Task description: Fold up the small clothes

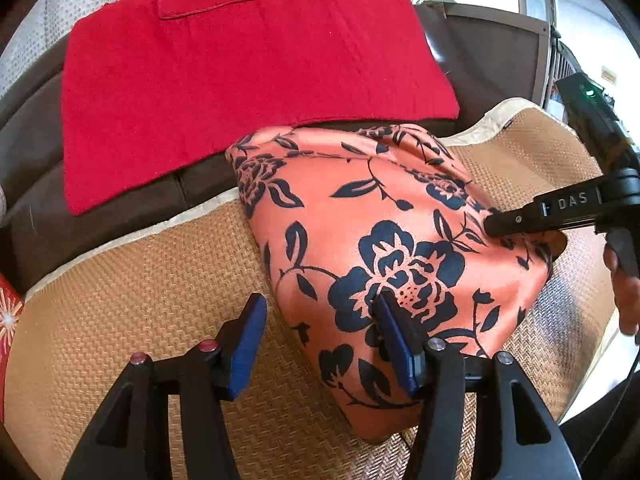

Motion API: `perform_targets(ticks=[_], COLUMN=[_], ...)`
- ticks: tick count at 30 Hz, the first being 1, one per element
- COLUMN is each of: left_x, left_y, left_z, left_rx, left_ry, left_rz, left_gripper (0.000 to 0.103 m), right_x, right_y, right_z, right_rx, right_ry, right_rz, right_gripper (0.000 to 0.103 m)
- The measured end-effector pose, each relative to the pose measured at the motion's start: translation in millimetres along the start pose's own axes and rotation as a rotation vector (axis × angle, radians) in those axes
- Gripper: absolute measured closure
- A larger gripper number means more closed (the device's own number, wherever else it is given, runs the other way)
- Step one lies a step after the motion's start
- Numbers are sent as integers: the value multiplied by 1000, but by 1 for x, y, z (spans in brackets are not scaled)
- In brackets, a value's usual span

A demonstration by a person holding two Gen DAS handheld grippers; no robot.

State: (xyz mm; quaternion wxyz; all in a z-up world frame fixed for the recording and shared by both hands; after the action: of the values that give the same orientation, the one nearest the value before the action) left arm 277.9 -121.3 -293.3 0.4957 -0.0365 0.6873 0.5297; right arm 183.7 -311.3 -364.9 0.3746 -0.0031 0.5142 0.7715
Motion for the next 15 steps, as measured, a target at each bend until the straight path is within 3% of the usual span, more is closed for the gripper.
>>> perform_targets(ticks=[5, 10, 15], left_x=[1, -1, -4], left_y=[-2, 0, -2], left_z=[-3, -11, -13], left_rx=[-21, -23, -23], left_ry=[-9, -36, -51], left_rz=[-1, -8, -13], left_gripper=[44, 44, 44], right_x=[-16, -56, -97], right_y=[18, 29, -3], right_z=[9, 56, 80], right_rx=[-6, -78, 35], right_ry=[-34, 85, 128], right_rz=[33, -48, -115], right_gripper=[72, 72, 72])
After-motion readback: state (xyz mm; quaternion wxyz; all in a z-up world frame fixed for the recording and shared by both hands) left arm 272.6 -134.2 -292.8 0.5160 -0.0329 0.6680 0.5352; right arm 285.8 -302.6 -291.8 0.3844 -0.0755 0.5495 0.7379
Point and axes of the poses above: each gripper's, at about its wrist camera, not at the fingertips, and y roughly against the way its jaws point, z to its left, x to its underside, the point moved 1 cm from there along -y, roughly the way its jaws point
